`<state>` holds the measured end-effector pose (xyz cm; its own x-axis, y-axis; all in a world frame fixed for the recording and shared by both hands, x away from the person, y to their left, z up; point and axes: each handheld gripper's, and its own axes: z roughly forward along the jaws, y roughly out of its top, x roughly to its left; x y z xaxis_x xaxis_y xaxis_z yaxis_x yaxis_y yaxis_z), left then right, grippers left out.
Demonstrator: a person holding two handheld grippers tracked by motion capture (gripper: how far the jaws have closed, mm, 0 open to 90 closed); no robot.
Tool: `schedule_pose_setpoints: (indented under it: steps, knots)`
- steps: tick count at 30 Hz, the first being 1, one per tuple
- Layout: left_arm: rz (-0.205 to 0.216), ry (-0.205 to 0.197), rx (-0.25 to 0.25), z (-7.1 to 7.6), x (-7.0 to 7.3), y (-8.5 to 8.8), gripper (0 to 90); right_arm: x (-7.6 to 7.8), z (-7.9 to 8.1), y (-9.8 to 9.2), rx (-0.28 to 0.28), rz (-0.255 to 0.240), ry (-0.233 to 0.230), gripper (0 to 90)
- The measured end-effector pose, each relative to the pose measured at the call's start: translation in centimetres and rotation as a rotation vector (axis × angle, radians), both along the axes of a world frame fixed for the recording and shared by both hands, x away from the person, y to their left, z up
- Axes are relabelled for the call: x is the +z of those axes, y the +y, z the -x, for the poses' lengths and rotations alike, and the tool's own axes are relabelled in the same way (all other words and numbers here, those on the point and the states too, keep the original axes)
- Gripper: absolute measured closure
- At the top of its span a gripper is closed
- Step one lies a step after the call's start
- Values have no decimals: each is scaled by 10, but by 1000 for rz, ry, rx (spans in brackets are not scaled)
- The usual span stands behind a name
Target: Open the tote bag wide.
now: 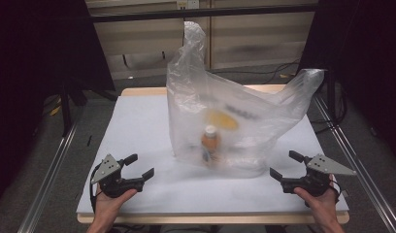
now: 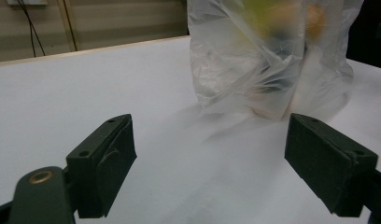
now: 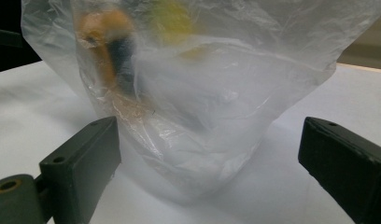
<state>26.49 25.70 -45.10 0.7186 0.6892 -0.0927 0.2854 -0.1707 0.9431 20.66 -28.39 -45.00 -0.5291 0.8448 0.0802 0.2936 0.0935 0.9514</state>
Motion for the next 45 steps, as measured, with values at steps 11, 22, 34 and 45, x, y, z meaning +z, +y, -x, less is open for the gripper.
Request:
schedule_pose_setpoints:
  steps: [11,22,34,45]
  knots:
    - [-15,-5,-7,1,1,-3,171,-1,0,1,26,0,15,51]
    - [-6,29,-61,0,5,-12,288,2,-3,3,39,-18,21,158]
    - [-7,50,-155,5,15,-22,545,10,-12,17,118,-23,29,491]
    - [7,67,-223,0,30,-37,701,24,-22,31,210,-47,41,762]
